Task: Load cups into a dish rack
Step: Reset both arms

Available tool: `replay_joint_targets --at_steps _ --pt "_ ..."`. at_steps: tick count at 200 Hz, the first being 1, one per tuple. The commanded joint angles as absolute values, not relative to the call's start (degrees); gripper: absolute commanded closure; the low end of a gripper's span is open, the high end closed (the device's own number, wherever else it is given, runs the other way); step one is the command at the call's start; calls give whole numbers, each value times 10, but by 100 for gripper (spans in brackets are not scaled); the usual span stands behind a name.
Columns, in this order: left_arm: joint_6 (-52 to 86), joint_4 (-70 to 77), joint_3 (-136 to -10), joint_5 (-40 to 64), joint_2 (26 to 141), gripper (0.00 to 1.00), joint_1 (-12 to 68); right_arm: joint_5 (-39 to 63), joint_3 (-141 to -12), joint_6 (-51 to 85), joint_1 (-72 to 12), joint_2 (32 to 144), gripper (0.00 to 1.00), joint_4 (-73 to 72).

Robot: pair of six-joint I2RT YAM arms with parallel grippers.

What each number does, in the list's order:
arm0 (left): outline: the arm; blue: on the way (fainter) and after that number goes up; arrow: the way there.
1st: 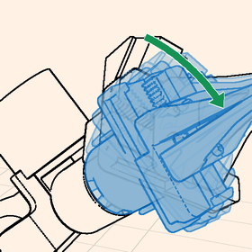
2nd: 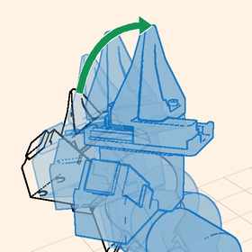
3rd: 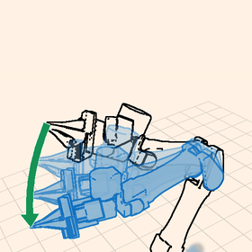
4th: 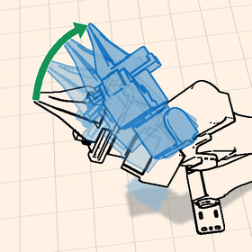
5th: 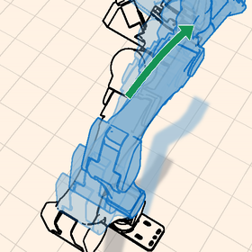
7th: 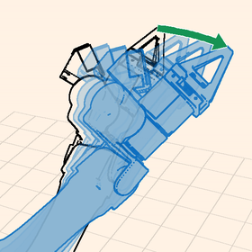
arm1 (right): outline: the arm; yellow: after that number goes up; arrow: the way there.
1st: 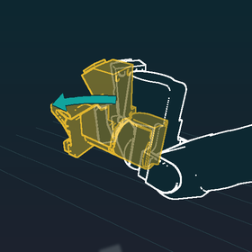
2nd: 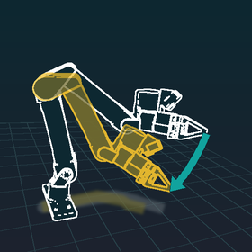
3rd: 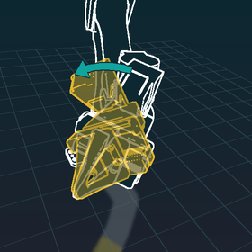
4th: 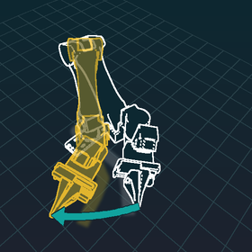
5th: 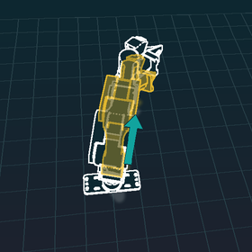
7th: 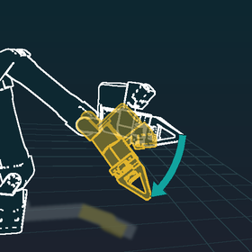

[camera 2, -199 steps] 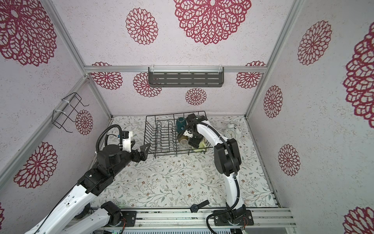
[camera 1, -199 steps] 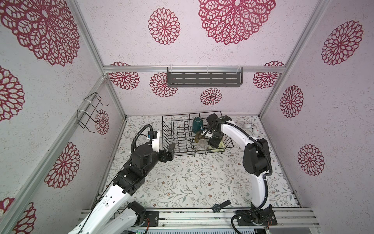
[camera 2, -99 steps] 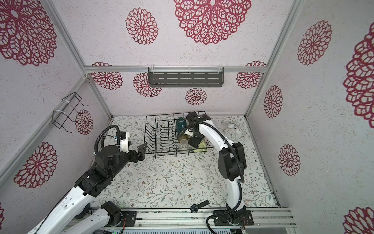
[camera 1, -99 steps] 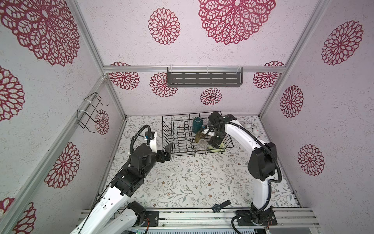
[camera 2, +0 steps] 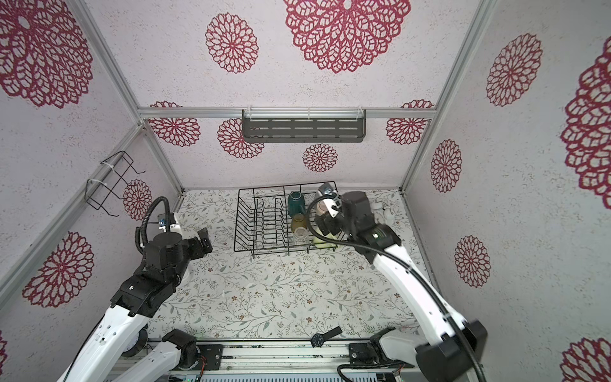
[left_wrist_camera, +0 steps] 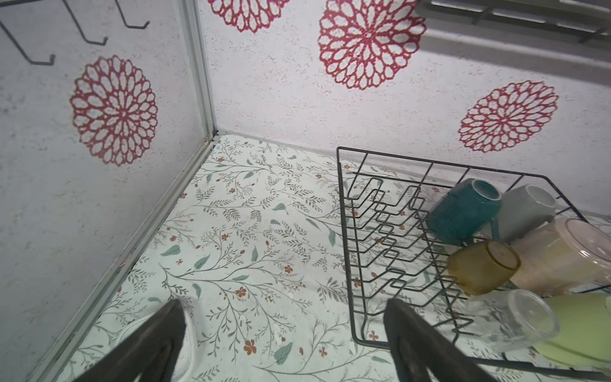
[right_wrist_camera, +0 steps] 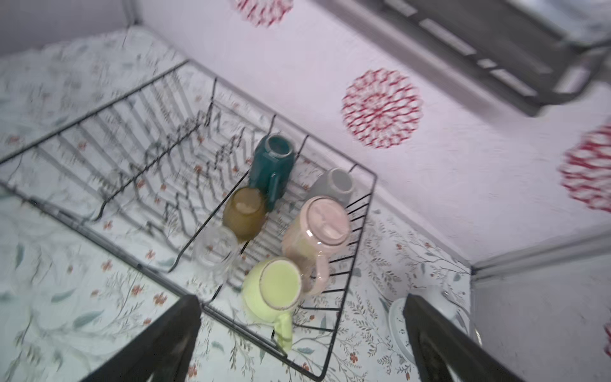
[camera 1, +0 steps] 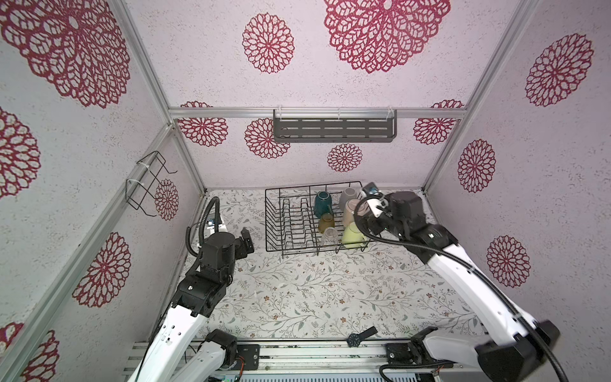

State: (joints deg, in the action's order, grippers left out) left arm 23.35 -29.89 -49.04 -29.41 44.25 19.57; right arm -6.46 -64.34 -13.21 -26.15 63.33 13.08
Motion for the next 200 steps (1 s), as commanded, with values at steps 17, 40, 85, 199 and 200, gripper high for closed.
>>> replay_joint_targets --at_steps 17,40,85,199,200 --pt "233 -229 -419 -352 442 3 145 -181 -357 23 -183 484 1 -342" --pt "219 -205 -389 -325 460 3 108 -287 -284 78 -132 459 1 -327" --pt "114 -37 -275 -292 470 3 77 -330 -153 57 -95 498 1 -399" --pt "10 341 -134 -204 607 3 25 -179 -102 33 -16 884 1 -775" --pt "10 342 -135 -204 609 3 25 -177 -101 33 -14 888 1 -782"
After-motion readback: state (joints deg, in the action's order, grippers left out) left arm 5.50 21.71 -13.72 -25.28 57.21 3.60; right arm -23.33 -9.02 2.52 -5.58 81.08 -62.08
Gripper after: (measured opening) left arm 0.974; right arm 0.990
